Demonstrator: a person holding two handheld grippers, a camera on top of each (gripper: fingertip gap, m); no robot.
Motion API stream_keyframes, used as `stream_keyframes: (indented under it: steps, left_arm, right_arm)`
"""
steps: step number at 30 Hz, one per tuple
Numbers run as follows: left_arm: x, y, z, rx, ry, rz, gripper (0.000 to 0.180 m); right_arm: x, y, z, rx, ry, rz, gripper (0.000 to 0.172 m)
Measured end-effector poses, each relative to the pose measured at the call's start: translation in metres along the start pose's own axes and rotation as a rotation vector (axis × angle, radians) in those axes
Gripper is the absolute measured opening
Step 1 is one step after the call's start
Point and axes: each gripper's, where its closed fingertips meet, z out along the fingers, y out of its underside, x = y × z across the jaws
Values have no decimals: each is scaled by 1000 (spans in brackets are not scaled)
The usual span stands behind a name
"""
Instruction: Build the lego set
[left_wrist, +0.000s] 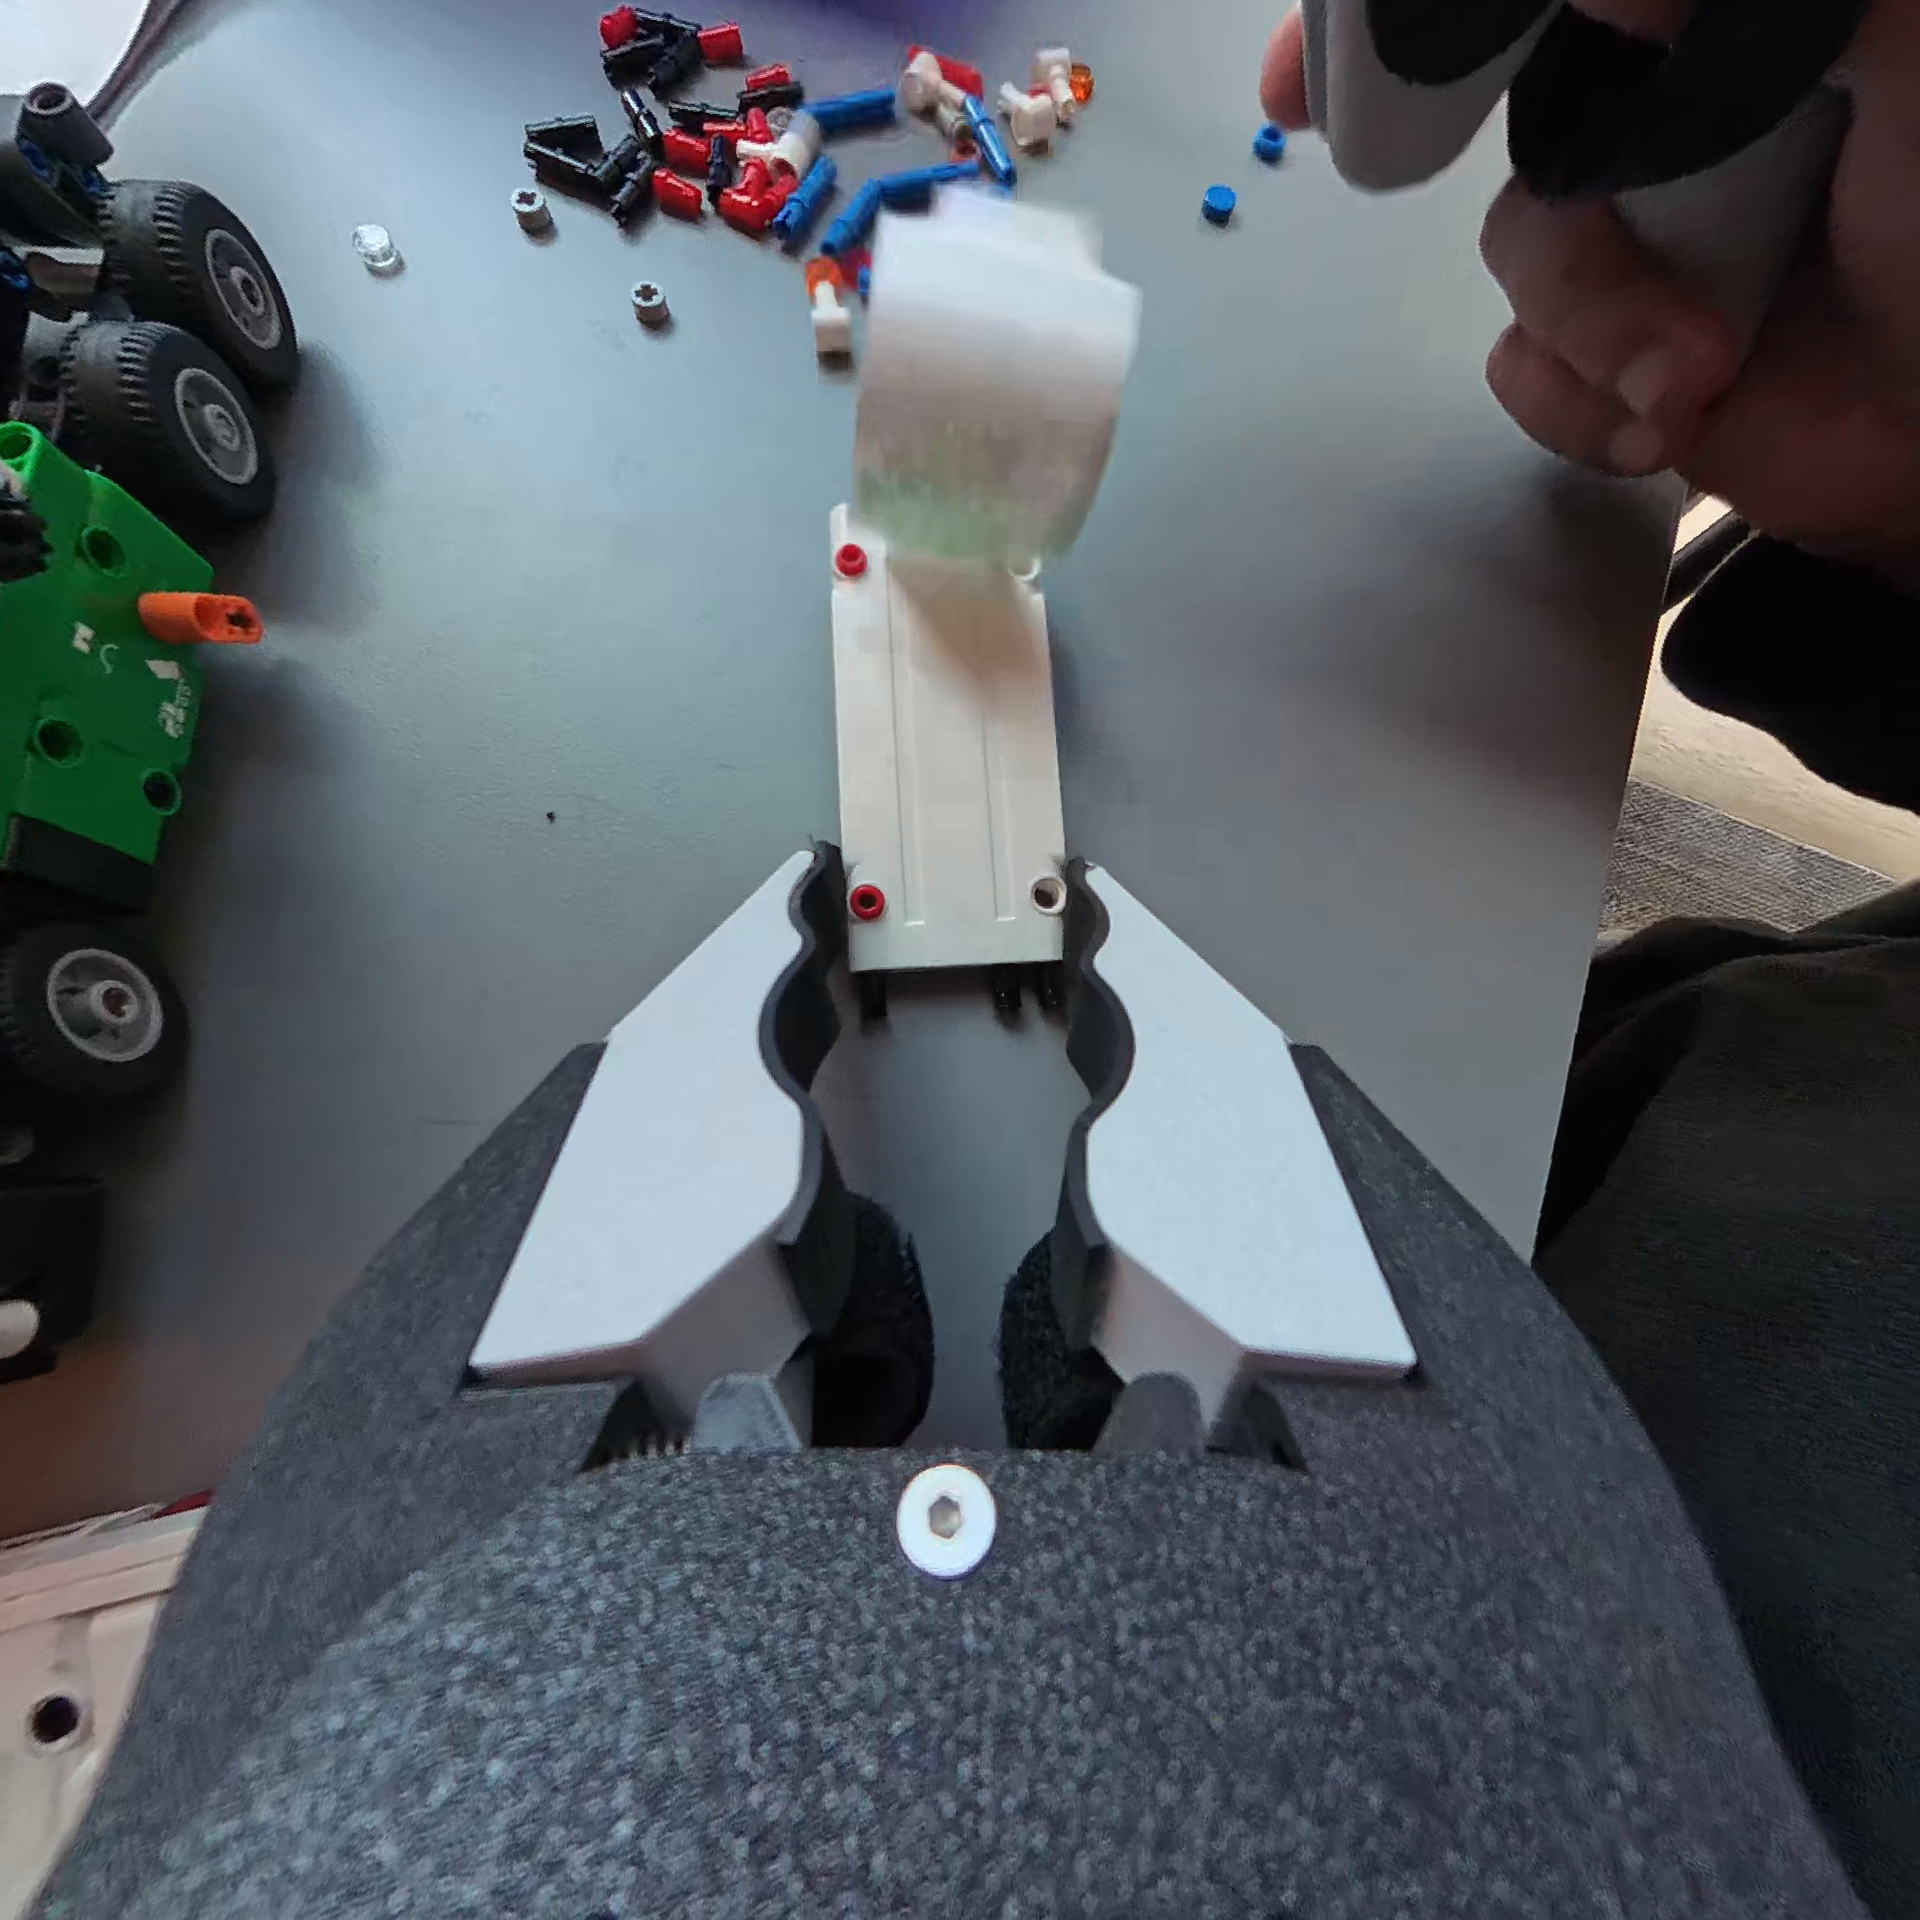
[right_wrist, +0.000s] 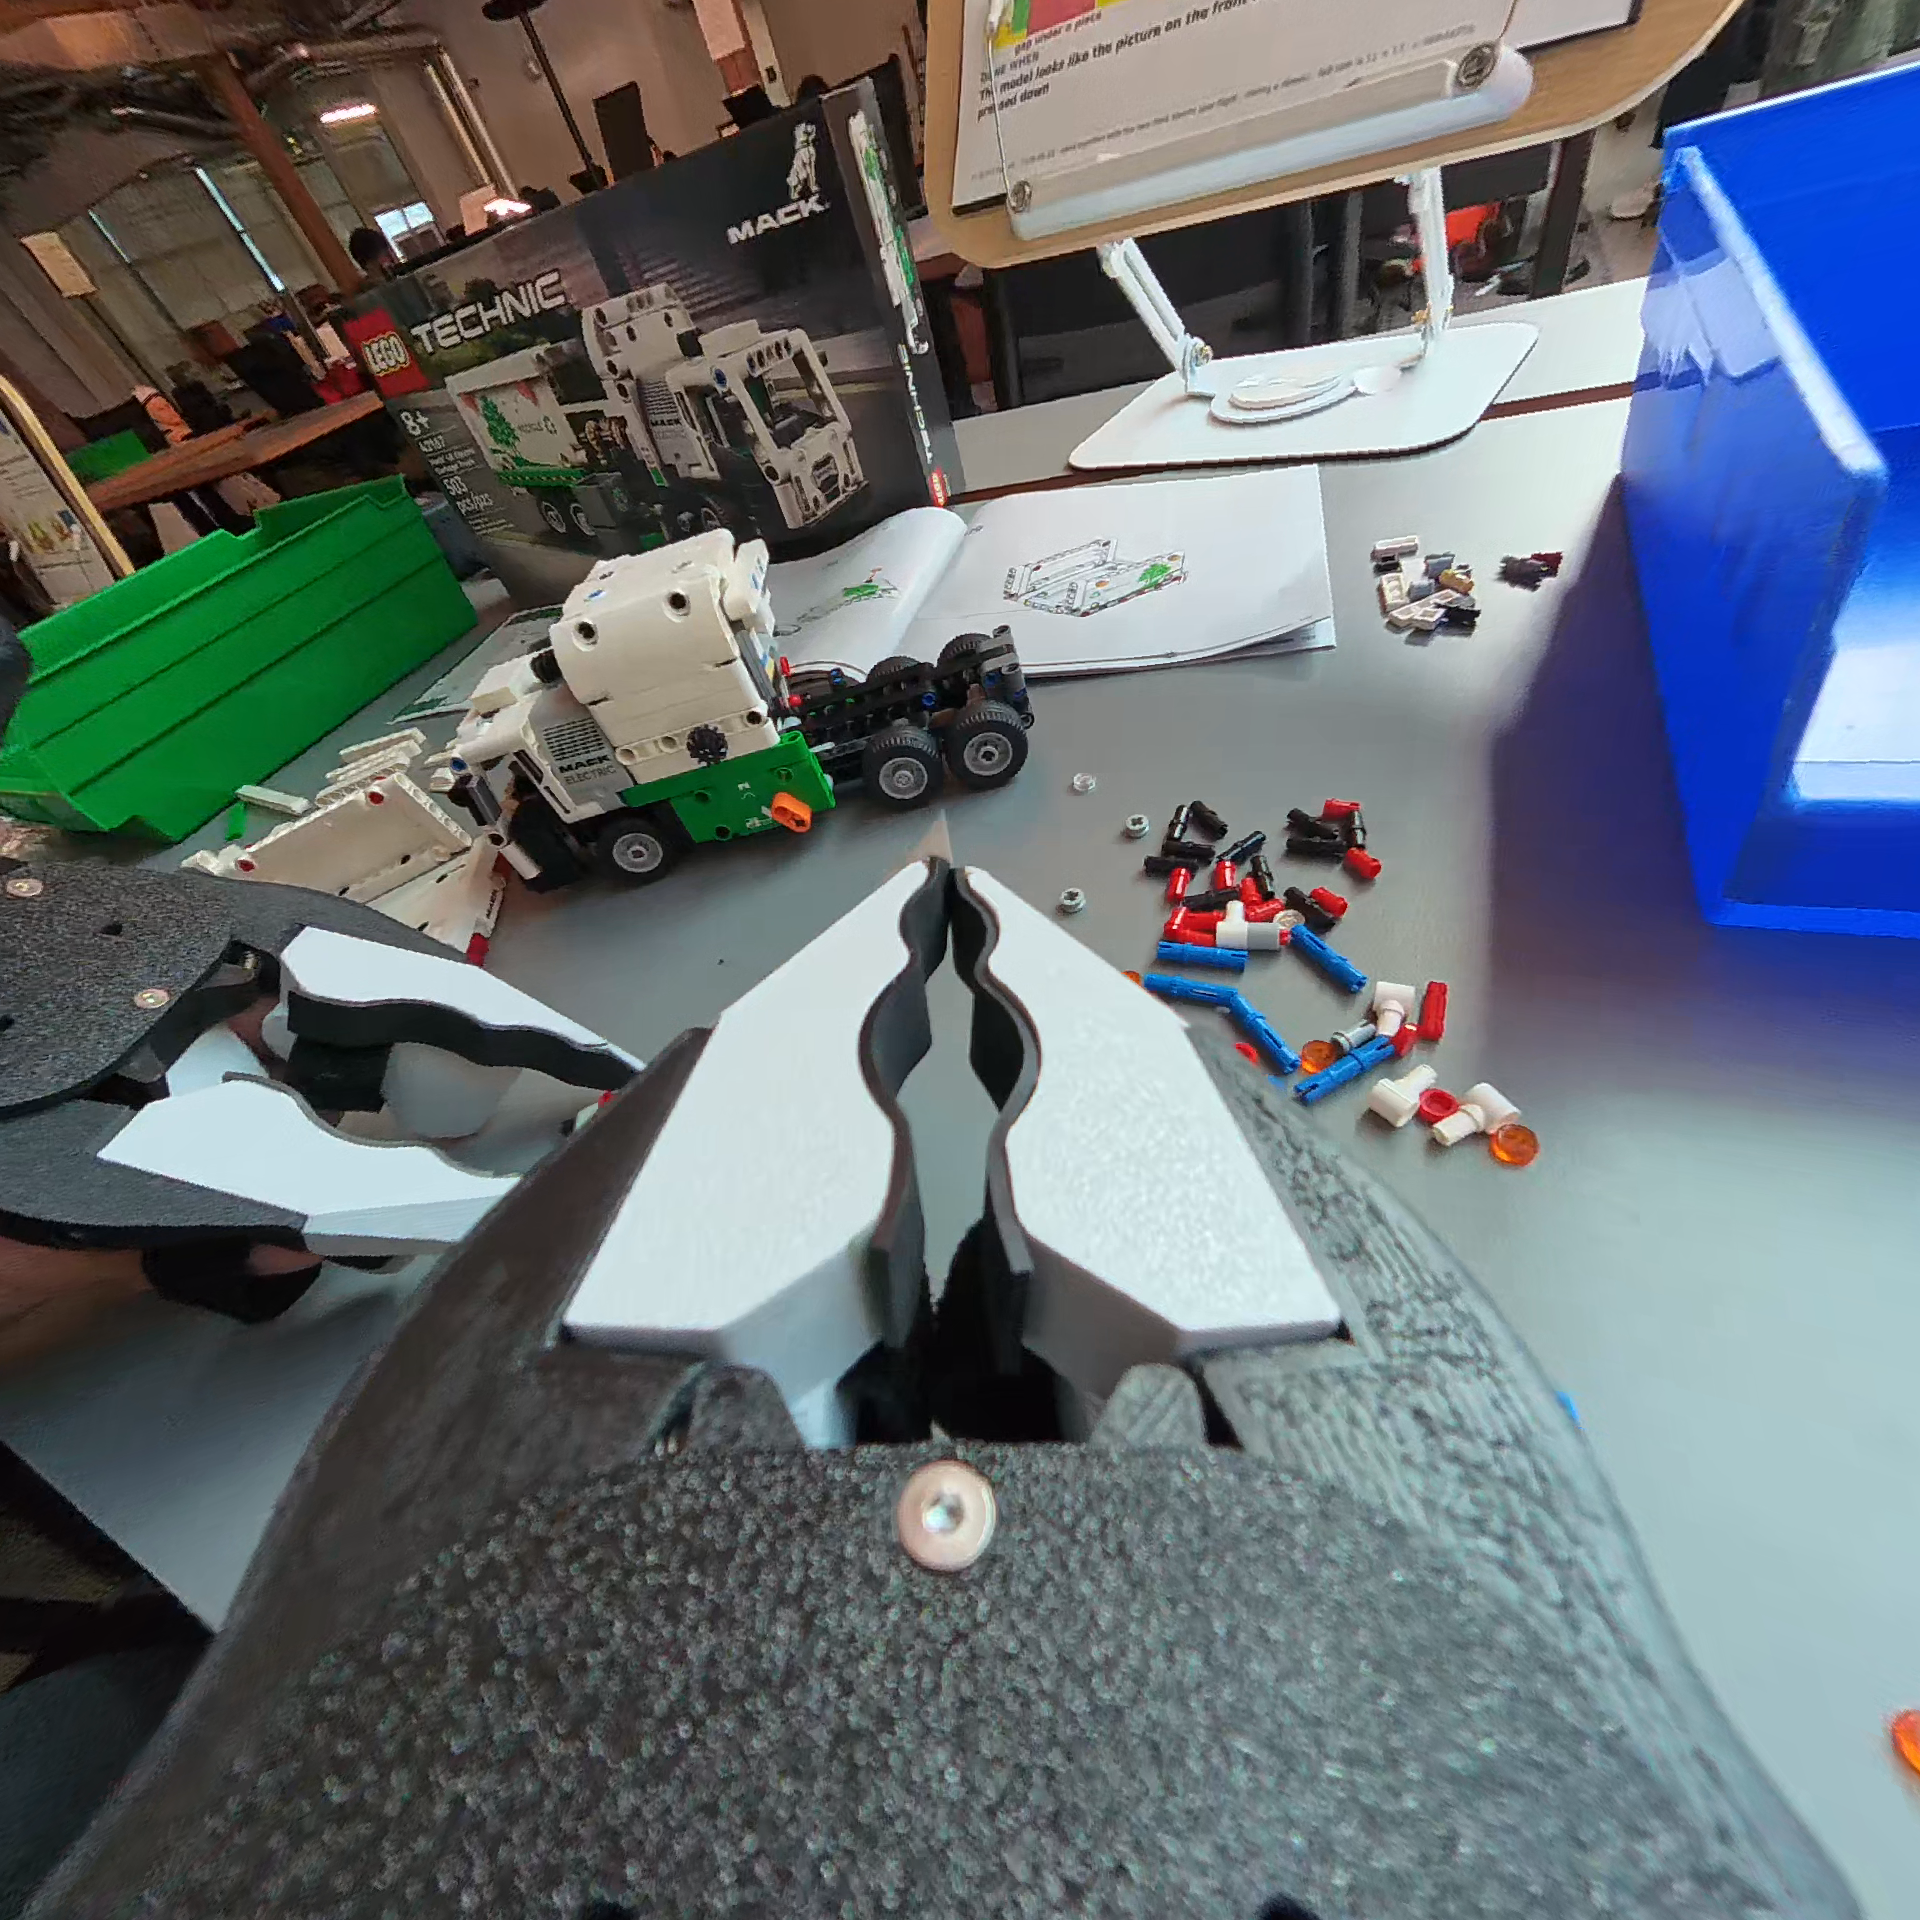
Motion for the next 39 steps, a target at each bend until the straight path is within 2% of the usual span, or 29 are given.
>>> stream_keyframes:
  steps: [5,9,12,20,25,33,39]
  left_arm:
    - [1,2,-2,-5,9,34,41]
    - [1,2,-2,-5,13,39,41]
    - [3,4,-3,-7,27,67,41]
    - [14,14,-14,-30,121,140,41]
    - [17,18,-18,-67,124,169,43]
    - [12,18,-27,-84,65,220,45]
    - [5,18,-42,-83,36,172,43]
  right_arm:
    - [19,-18,-13,42,23,7,0]
    - [-13,-14,-15,-9,-179,7,0]
    - [-28,6,-12,-105,-266,-76,1]
    - [-70,65,-23,-405,-604,-303,45]
    - [-73,86,-14,-465,-556,-474,49]
    - [-69,80,-13,-444,-551,-399,45]
    - [-68,83,-11,-470,-545,-399,47]
